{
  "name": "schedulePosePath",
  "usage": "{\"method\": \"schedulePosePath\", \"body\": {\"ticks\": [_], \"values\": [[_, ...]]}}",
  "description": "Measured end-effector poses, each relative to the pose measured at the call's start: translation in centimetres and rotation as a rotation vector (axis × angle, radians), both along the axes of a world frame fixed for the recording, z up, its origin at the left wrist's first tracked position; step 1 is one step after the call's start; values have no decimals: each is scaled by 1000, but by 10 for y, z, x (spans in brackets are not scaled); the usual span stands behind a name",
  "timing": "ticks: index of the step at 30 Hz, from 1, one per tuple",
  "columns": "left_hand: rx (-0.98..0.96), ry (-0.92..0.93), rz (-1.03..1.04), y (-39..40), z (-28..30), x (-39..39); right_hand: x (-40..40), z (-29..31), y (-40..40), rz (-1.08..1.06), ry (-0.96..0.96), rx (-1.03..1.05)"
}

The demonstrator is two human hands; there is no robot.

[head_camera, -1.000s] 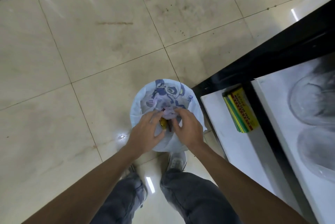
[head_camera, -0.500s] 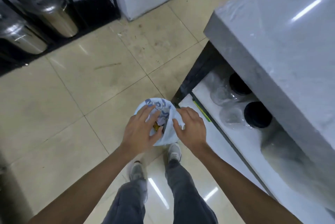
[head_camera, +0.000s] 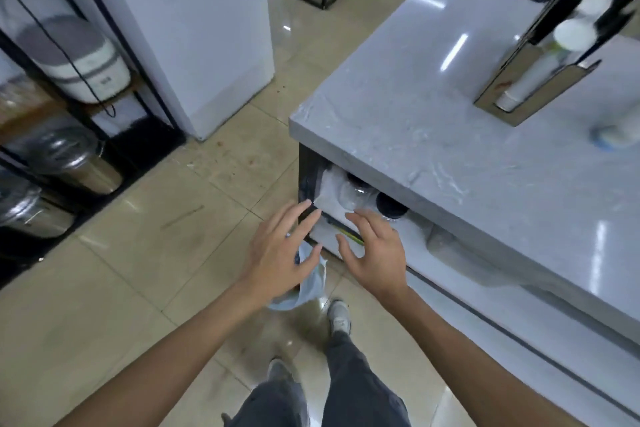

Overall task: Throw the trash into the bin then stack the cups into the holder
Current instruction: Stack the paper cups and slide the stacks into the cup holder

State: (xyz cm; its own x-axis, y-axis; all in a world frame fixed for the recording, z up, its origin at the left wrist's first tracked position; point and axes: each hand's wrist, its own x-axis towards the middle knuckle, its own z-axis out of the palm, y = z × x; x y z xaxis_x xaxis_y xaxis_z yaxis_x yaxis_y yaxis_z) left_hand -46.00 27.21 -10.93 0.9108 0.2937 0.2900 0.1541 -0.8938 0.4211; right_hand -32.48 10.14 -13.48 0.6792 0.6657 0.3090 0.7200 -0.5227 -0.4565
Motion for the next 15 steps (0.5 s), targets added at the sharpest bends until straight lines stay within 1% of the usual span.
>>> {"method": "schedulePosePath", "body": {"ticks": [8, 12, 15], "values": [[-4, -155, -191, -38, 79, 52, 17, 73, -73, -181, -128, 160], [55, -212, -292, -59, 112, 93, 36, 105, -110, -303, -174, 230], [89, -220, -360, -82, 132, 124, 56, 128, -142, -390, -202, 264]]}}
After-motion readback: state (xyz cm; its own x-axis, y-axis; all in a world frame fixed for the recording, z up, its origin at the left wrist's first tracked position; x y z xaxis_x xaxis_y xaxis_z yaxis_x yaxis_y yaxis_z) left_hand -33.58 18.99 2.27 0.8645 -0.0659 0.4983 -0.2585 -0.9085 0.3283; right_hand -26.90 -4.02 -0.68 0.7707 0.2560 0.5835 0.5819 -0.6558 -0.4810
